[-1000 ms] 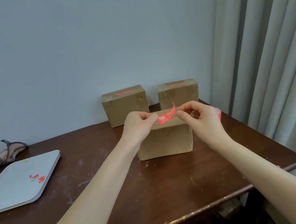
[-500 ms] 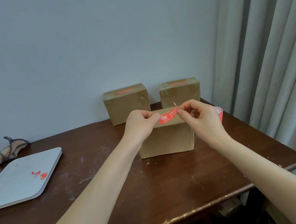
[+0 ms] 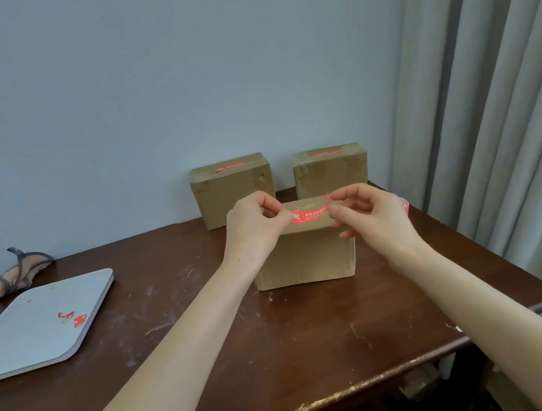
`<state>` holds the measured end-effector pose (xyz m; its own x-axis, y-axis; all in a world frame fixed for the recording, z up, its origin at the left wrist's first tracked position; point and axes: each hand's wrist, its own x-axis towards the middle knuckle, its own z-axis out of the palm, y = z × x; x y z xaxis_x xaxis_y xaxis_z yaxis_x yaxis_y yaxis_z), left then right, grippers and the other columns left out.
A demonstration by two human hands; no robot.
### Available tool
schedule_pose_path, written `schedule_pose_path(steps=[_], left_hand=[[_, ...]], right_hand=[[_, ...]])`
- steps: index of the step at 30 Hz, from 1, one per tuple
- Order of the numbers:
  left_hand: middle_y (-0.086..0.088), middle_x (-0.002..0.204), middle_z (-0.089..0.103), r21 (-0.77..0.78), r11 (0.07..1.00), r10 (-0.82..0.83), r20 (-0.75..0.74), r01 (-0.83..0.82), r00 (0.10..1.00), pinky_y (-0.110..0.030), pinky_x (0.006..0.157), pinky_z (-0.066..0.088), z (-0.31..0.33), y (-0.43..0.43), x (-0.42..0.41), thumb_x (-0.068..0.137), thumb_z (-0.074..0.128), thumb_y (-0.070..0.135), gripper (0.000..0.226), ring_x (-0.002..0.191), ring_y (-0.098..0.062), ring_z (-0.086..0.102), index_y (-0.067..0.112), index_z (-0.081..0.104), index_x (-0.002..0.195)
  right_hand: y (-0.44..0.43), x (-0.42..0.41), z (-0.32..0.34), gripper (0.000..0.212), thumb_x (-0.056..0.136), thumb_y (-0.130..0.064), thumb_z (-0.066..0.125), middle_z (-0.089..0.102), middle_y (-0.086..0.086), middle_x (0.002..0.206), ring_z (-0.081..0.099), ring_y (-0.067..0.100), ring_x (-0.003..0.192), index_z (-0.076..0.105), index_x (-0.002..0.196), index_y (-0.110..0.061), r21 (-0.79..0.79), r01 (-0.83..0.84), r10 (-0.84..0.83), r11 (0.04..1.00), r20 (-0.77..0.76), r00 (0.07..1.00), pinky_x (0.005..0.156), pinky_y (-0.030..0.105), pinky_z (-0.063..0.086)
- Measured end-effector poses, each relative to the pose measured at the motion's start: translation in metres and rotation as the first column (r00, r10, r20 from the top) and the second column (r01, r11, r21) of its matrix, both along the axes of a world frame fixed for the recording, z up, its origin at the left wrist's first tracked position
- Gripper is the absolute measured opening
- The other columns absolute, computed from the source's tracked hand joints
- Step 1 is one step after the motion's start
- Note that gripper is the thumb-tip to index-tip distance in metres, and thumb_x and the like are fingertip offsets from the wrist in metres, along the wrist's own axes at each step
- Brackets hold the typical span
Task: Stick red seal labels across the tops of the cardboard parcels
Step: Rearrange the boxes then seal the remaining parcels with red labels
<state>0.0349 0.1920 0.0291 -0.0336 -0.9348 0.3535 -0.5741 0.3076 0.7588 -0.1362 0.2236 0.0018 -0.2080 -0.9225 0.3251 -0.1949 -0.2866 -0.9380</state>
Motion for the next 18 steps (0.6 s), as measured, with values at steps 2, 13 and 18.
schedule_pose_path(steps=[2, 13, 18], left_hand=[[0.003, 0.075, 0.067, -0.02, 1.0, 0.002, 0.005, -0.002, 1.0, -0.015, 0.06, 0.046, -0.001, -0.001, 0.001, 0.078, 0.068, 0.016, 0.014, 0.074, -0.01, 0.064, 0.023, 0.059, 0.07], [0.008, 0.073, 0.069, -0.075, 0.996, -0.045, -0.084, 0.039, 0.995, -0.019, 0.069, 0.05, 0.002, -0.002, 0.007, 0.079, 0.073, 0.02, 0.014, 0.075, -0.005, 0.063, 0.024, 0.063, 0.088], [-0.002, 0.079, 0.072, 0.043, 0.997, -0.055, -0.207, 0.065, 0.977, -0.027, 0.071, 0.057, 0.007, -0.013, 0.012, 0.079, 0.074, 0.019, 0.005, 0.078, -0.015, 0.068, 0.019, 0.07, 0.083]], right_hand=[[-0.001, -0.001, 0.0, 0.013, 0.092, -0.015, 0.062, 0.071, 0.005, 0.083, 0.069, 0.011, 0.074, 0.067, 0.104, -0.011, 0.052, -0.005, -0.001, 0.999, 0.12, 0.993, 0.064, 0.024, 0.059], [-0.012, -0.002, 0.009, 0.007, 0.084, -0.013, 0.073, 0.071, 0.004, 0.078, 0.068, 0.004, 0.063, 0.072, 0.09, -0.012, 0.17, -0.05, 0.037, 0.984, 0.077, 0.996, 0.06, 0.018, 0.056], [-0.024, -0.005, 0.016, 0.008, 0.085, -0.007, 0.071, 0.066, 0.004, 0.064, 0.061, 0.005, 0.053, 0.071, 0.076, -0.009, 0.169, -0.048, 0.038, 0.984, 0.063, 0.997, 0.055, 0.017, 0.054]])
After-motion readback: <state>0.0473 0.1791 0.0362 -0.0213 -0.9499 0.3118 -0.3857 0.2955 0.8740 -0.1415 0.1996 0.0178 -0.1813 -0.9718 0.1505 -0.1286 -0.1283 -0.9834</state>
